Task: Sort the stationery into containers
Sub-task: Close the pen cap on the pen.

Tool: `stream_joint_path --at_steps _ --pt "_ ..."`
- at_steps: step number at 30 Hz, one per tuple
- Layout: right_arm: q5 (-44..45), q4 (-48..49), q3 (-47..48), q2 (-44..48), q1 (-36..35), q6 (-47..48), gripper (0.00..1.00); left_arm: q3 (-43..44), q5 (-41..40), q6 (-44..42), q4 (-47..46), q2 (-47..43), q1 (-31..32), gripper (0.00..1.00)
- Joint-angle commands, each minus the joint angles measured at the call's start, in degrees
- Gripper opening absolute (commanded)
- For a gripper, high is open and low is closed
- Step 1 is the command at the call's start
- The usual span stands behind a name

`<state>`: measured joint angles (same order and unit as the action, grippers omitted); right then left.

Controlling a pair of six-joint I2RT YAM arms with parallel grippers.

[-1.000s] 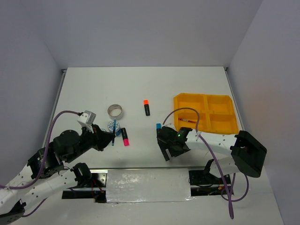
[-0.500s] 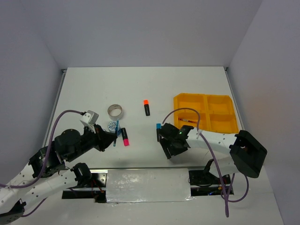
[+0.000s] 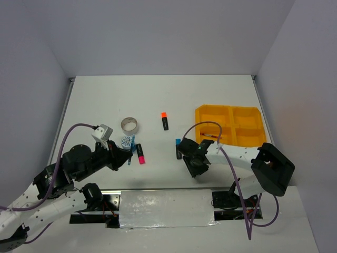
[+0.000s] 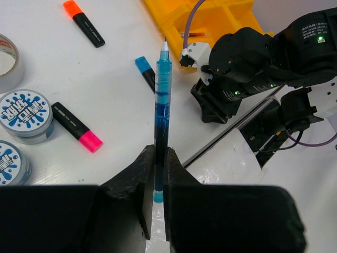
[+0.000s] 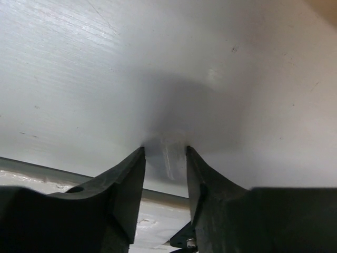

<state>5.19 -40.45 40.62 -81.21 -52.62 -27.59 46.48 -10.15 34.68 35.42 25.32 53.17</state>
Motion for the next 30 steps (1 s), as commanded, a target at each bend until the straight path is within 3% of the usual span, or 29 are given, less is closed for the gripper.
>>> stream_joint_path --at_steps 1,3,4,5,13,19,23,30 --pt "-0.4 2.6 -0.9 -0.7 -0.1 -1.8 0.42 0.9 1.1 -1.1 -3.0 0.9 0.2 0.05" --pt "-0.5 3.0 -1.0 -1.3 -0.3 -1.9 0.35 1.1 1.0 -1.1 -3.1 1.0 0.1 0.05" --pt "-0.4 2.5 -0.8 -2.1 -0.4 -2.1 0.05 1.0 0.8 -1.0 -3.0 1.0 0.2 0.05" --pt "1.1 2.1 -0.4 -2.3 -0.3 -2.5 0.00 1.0 0.7 -0.9 -2.9 1.0 0.1 0.05" --pt "1.3 8.2 0.9 3.9 -0.3 -5.0 0.00 0.8 0.5 -0.6 -3.1 1.7 0.1 0.05" --pt "9.7 13.6 5.7 14.0 -0.7 -12.8 0.00 -2.5 3.5 0.6 -9.5 1.0 0.1 0.05" --pt "17.0 25.8 8.3 21.5 -2.4 -18.4 0.00 -6.8 8.1 1.0 -18.4 -0.2 0.2 0.05" --pt "22.0 46.4 11.3 22.9 -7.2 -17.0 0.00 -9.3 9.7 0.2 -25.3 1.2 0.2 0.04"
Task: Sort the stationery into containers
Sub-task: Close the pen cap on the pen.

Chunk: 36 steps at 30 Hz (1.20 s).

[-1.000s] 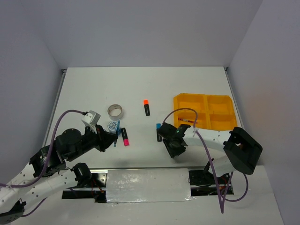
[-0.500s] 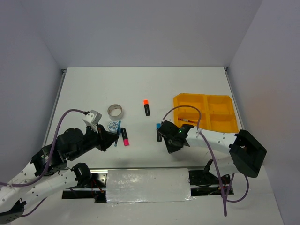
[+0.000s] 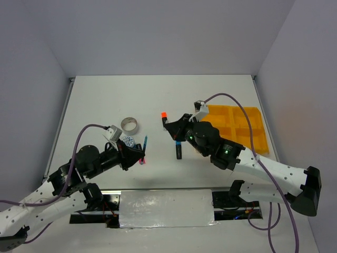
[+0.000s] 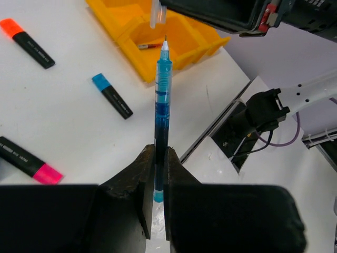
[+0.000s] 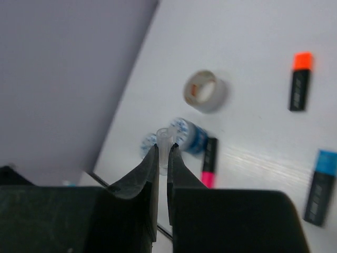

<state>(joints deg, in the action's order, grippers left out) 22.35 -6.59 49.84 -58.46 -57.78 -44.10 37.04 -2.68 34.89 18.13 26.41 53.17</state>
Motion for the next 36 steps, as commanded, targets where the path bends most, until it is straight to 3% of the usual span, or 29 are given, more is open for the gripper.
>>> stream_joint_path --at_steps 1,4,9,36 --pt "4.8 19.3 1.5 0.4 -2.7 0.2 0.00 -0.1 2.2 -0.2 -9.3 0.1 0.1 0.04" --pt "2.1 30.0 -1.1 0.4 -5.1 3.0 0.00 -0.9 3.9 -0.6 -11.8 0.3 0.1 0.04" --pt "1.7 38.5 -2.6 1.1 -9.9 10.4 0.00 -1.2 4.6 -0.5 -13.6 1.5 0.2 0.04" --pt "-4.0 32.5 -0.2 -0.8 -10.6 16.0 0.00 -0.1 4.0 -1.3 -13.4 0.2 0.2 0.04"
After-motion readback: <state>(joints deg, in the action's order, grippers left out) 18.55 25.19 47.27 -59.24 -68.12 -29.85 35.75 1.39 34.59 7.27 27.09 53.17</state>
